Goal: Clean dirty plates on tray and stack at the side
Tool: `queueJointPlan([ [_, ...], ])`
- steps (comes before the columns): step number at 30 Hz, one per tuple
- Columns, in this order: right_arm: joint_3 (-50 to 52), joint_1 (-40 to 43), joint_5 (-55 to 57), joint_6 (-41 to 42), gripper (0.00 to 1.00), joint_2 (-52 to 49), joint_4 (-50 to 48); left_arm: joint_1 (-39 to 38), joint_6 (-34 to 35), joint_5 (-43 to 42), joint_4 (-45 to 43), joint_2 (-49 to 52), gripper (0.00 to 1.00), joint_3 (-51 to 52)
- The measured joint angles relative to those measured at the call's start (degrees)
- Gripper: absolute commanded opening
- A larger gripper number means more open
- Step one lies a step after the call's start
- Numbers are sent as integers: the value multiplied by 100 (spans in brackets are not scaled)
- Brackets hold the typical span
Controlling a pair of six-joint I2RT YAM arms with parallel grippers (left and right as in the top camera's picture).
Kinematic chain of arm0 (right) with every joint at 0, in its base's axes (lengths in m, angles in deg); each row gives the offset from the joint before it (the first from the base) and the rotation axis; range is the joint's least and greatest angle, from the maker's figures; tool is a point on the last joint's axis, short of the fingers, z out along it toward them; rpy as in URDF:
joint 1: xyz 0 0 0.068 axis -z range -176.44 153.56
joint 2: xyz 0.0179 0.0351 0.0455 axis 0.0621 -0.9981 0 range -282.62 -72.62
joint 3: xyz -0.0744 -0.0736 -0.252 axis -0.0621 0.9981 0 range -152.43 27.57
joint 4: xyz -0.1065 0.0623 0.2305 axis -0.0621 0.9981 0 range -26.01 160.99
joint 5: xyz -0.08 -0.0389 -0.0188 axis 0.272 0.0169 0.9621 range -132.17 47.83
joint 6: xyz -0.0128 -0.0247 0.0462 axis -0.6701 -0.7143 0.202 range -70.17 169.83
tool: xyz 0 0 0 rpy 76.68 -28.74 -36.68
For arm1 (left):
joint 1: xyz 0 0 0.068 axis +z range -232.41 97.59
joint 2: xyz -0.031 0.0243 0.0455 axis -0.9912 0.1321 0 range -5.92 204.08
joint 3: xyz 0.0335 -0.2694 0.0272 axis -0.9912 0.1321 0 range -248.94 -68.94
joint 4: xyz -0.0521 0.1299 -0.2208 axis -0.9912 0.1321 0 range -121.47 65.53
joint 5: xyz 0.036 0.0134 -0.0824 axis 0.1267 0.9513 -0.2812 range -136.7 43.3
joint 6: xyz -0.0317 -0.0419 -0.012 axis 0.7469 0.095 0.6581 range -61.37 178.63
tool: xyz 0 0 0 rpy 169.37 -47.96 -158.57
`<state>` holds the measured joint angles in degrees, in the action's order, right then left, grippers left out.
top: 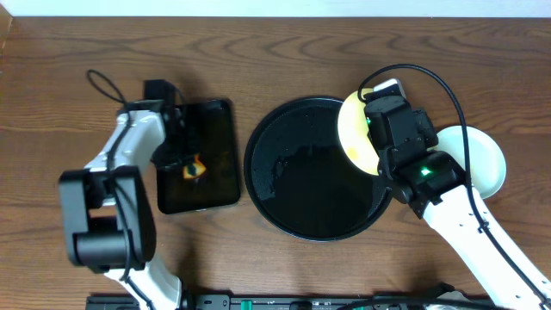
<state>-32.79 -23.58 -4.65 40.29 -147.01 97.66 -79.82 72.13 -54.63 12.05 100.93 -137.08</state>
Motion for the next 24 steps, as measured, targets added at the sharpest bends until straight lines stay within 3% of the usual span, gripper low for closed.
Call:
queueJointPlan([
  [17, 0, 0, 0, 4, 1, 0, 92, -1091, -1064, 22, -151, 63, 8, -2],
  [20, 0, 0, 0, 7, 1, 0, 107, -1095, -1073, 107, -138, 63, 17, -2],
  [22, 0, 0, 0, 7, 1, 0, 114, -1102, -1060, 208, -122, 63, 31, -2],
  [24, 0, 0, 0, 7, 1, 0, 118, -1108, -1029, 278, -101, 66, 39, -2],
])
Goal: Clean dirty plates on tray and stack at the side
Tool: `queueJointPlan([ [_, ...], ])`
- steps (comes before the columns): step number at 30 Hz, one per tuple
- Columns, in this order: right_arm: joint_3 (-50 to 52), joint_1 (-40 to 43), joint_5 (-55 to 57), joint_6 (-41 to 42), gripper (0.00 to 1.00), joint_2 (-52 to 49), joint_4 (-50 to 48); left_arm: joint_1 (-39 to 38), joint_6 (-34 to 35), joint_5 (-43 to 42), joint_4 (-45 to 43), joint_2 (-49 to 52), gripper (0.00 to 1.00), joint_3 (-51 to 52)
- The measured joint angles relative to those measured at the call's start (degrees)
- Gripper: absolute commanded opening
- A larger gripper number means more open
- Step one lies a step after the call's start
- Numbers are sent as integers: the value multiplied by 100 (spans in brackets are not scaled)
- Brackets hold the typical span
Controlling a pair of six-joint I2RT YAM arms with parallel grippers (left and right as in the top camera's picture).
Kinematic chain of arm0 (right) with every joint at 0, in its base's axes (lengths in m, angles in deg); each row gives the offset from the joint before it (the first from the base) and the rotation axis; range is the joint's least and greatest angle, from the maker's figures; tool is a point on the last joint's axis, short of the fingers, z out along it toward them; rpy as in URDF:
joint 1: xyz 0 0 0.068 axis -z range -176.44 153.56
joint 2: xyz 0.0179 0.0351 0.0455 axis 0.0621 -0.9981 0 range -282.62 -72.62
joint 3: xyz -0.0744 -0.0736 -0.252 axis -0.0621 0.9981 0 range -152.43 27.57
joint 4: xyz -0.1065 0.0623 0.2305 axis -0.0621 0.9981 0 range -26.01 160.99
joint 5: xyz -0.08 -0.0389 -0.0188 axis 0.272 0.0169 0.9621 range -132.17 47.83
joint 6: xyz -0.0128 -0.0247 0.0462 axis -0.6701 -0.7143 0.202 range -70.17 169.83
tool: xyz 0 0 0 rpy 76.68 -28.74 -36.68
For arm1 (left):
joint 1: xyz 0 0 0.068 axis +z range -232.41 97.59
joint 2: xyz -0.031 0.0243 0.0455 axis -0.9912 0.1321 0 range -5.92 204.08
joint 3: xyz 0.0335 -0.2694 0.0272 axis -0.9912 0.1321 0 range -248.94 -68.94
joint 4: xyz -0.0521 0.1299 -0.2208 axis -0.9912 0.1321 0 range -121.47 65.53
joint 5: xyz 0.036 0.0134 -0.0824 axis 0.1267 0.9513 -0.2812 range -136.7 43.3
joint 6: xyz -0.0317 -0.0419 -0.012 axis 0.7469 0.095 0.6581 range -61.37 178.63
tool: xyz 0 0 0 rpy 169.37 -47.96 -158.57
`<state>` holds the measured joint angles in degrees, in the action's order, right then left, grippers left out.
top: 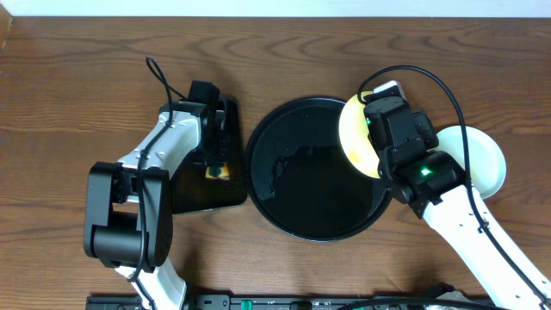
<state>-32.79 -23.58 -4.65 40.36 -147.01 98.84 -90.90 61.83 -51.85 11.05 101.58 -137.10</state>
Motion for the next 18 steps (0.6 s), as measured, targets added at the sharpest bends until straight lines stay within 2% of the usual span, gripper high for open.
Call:
queueJointPlan([
  [1, 0, 0, 0, 2, 1, 0, 0, 0, 22, 24, 11, 4, 44, 0],
  [7, 0, 0, 0, 2, 1, 0, 0, 2, 111, 131, 245, 9, 60, -48],
  [11, 0, 0, 0, 2, 1, 0, 0, 0, 133, 236, 254, -44, 75, -101],
  [18, 0, 0, -33, 2, 1, 0, 2, 2, 334, 424, 531, -586, 76, -107],
])
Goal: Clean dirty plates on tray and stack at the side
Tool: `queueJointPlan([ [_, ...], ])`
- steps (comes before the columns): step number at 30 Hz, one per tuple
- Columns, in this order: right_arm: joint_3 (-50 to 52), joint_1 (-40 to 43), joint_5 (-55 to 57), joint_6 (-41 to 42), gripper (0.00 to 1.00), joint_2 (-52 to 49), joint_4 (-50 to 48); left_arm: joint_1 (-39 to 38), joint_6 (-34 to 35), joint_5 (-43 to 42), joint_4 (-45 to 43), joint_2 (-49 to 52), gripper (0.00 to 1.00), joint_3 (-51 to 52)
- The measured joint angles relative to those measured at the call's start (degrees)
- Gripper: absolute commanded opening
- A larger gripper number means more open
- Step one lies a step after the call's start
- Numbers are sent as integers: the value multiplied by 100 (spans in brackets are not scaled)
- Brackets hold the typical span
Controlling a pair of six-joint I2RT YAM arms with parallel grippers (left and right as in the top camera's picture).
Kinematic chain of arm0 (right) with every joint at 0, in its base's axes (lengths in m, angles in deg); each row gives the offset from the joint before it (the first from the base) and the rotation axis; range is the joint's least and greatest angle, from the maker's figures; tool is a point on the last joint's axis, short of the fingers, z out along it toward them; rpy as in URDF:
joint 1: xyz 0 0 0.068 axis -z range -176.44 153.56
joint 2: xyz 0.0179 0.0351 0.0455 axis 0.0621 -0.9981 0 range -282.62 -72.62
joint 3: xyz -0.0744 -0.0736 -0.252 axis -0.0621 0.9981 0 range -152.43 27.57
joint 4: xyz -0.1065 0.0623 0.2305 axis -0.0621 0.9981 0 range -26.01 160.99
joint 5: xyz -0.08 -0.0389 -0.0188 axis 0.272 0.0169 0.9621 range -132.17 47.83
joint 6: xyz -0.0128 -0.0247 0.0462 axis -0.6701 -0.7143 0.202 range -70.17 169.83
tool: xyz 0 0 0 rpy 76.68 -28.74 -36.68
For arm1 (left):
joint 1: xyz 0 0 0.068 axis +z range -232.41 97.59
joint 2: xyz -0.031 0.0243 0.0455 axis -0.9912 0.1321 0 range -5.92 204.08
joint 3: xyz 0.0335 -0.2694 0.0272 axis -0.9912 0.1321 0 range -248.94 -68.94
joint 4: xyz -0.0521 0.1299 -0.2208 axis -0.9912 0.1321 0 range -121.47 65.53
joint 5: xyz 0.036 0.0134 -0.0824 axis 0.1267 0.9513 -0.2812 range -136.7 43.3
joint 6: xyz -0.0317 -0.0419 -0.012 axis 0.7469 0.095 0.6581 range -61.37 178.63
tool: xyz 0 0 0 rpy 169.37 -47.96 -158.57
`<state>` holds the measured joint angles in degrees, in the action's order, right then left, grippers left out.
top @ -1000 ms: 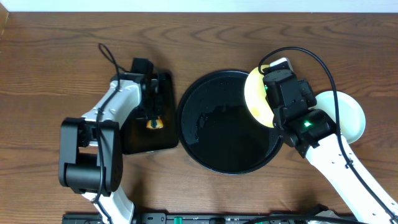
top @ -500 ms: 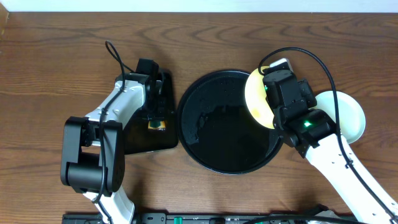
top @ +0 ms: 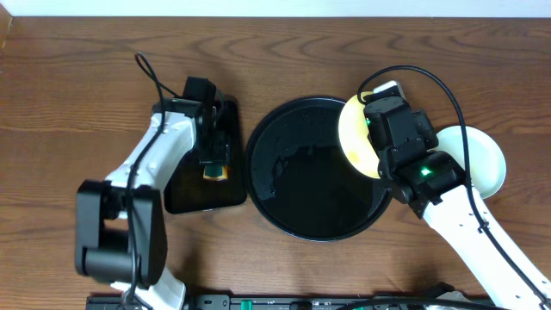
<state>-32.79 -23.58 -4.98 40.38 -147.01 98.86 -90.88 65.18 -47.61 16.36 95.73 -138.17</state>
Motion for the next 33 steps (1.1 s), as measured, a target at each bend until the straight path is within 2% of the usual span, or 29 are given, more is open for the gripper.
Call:
queueJointPlan([
  [11, 0, 0, -63, 103, 1, 0, -7, 0, 101, 48, 352, -555, 76, -4],
  [17, 0, -13, -39, -280, 1, 0, -234, 0, 116, 48, 361, -555, 76, -4],
  [27, 2, -914, 424, -970, 1, 0, -640, 0, 116, 48, 363, -555, 77, -4],
  [33, 2, -966, 693, -702, 1, 0, -634, -2, 116, 48, 363, -555, 77, -4],
])
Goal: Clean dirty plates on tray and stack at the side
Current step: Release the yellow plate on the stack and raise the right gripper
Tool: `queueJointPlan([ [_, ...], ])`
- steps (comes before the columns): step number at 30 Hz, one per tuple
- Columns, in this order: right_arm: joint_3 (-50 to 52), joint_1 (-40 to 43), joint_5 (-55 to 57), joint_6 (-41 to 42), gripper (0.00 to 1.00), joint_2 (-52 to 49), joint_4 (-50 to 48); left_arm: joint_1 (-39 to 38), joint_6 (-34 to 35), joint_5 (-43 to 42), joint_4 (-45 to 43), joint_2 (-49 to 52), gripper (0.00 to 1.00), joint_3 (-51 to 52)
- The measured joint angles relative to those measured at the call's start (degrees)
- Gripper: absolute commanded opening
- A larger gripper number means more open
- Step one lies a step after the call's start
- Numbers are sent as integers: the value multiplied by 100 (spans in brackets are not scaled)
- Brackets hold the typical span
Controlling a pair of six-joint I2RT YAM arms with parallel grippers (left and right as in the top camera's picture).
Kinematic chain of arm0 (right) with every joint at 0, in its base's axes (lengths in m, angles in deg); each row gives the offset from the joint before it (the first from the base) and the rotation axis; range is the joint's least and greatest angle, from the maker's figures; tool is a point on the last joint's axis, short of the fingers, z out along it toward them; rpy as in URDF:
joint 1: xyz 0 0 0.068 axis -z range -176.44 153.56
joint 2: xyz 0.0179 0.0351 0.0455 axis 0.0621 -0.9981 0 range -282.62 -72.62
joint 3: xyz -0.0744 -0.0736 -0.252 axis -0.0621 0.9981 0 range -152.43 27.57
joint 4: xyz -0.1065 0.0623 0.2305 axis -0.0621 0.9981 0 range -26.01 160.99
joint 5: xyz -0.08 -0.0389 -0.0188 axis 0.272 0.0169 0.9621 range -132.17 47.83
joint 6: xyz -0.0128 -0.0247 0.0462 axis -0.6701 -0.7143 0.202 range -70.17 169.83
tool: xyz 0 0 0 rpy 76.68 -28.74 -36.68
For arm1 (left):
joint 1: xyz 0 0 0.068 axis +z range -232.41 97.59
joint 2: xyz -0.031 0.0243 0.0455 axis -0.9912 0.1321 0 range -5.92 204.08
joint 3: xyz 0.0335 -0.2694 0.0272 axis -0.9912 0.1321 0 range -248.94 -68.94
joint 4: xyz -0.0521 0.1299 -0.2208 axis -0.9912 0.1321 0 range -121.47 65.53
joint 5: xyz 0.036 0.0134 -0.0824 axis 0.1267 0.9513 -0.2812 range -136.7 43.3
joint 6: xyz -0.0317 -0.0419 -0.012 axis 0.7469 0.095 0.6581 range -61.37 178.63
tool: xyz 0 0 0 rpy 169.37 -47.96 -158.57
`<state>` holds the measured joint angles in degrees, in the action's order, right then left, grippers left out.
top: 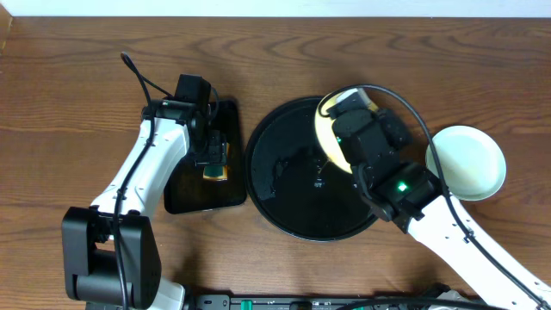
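Note:
A pale yellow plate (325, 129) hangs tilted over the upper right part of the round black tray (275, 185). My right gripper (343, 148) is shut on the plate, and its fingers are hidden under the wrist. A wet smear shows on the tray floor. To the left, my left gripper (215, 164) points down over a small black rectangular tray (185, 194). It is shut on a yellow and green sponge (217, 174), which is low over that tray's right side.
A pale whitish plate (469, 162) lies on the wooden table to the right of the round tray, beside my right arm. The table's back edge runs along the top of the view. A dark bar lies along the front edge.
My right arm has moved left with the yellow plate, from the round tray's right rim to over its upper right interior. The whitish plate now shows in full. The left gripper and sponge have barely moved.
At first the left gripper held the sponge over the middle of the small tray, and the right held the yellow plate at the round tray's right rim. The sponge then stood at the small tray's right side. Now the plate is further in over the round tray.

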<state>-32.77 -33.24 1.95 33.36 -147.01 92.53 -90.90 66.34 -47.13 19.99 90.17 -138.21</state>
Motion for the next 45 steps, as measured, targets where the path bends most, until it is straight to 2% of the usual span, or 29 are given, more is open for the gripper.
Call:
queueJointPlan([
  [5, 0, 566, -114, 752, 1, 0, 186, 0, 0, 0, 2, 0, 77, 0],
  [16, 0, 2601, -844, 2437, 1, 0, 706, 0, 0, 0, 4, 0, 77, 0],
  [24, 0, 4312, -1517, 3279, 1, -13, 966, 2, 2, 0, 2, 0, 78, 0],
  [30, 2, 5213, -1773, 3633, 1, -166, 1049, 0, 22, 0, 2, 0, 78, 0],
  [31, 2, 5324, -1829, 3674, 3, -214, 1049, 0, 24, 0, 4, 0, 78, 0],
  [33, 2, 5530, -1971, 3746, 24, -328, 1043, 0, 24, 0, 2, 0, 78, 0],
  [34, 4, 5591, -2037, 3799, 29, -378, 1025, 2, 24, -4, 4, 0, 78, 0],
  [40, 11, 5779, -2771, 3851, 42, -623, 927, 2, 24, -52, 2, 0, 78, 0],
  [43, 11, 5779, -3268, 3834, 45, -623, 916, 2, 26, -55, 4, -11, 79, 0],
  [45, 11, 5779, -3694, 3753, 46, -623, 938, 2, 33, -66, 2, -70, 85, 0],
])
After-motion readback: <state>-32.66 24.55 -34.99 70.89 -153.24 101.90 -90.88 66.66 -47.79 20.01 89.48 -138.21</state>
